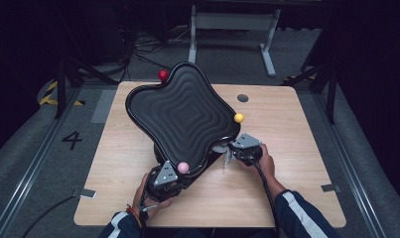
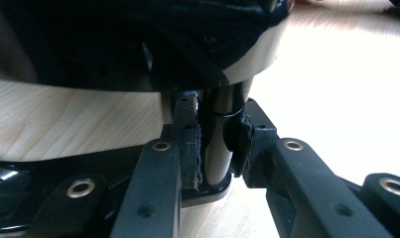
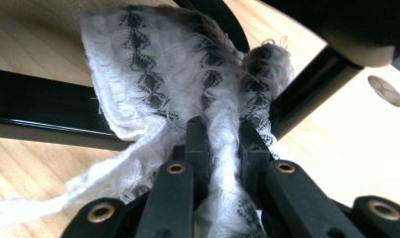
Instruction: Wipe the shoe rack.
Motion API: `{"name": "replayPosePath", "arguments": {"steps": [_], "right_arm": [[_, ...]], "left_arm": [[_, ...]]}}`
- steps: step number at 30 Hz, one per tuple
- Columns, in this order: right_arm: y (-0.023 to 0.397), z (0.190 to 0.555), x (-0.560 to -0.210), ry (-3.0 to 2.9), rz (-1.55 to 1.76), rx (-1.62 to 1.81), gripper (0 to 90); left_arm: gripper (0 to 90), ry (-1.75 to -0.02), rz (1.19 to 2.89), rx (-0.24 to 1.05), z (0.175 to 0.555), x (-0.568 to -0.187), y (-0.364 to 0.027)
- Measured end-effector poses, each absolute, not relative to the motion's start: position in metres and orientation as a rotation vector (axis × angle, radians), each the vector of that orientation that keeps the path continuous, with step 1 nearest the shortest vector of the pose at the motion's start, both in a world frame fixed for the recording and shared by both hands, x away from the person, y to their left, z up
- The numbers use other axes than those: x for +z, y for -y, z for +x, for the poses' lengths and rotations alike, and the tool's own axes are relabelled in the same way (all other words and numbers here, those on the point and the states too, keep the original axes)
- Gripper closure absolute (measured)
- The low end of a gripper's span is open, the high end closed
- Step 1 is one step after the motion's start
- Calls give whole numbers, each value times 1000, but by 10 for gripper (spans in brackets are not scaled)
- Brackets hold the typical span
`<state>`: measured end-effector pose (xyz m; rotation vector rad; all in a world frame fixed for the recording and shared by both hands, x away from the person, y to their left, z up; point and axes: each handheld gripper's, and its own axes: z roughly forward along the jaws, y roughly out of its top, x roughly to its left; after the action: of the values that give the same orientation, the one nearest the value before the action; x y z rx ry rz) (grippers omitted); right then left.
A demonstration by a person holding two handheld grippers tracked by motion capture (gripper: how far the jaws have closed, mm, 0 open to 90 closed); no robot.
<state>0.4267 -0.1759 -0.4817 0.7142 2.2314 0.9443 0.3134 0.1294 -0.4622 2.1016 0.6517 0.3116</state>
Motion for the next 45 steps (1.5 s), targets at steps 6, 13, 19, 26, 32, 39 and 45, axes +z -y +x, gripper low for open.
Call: {"name": "replayPosePath", "arguments": {"steps": [6, 13, 19, 26, 32, 39, 45], "right_arm": [[175, 425, -482, -2234, 712, 947, 798], [171, 419, -482, -2273, 669, 964, 798], [165, 413, -483, -2303, 631, 980, 798], [150, 400, -481, -2350, 527, 958, 797], [140, 392, -479, -2393, 485, 983, 796], [116, 371, -475, -2475, 359, 1001, 796], [105, 361, -475, -2506, 313, 1048, 795]], "left_arm": [[739, -648, 2104, 313, 314, -462, -129], [739, -646, 2109, 311, 314, -462, -130], [738, -647, 2110, 309, 313, -463, -130], [737, -646, 2114, 309, 314, -463, -130], [737, -644, 2120, 310, 313, -463, -129], [735, -640, 2129, 317, 314, -464, -129], [725, -647, 2143, 317, 314, -467, -127]]}}
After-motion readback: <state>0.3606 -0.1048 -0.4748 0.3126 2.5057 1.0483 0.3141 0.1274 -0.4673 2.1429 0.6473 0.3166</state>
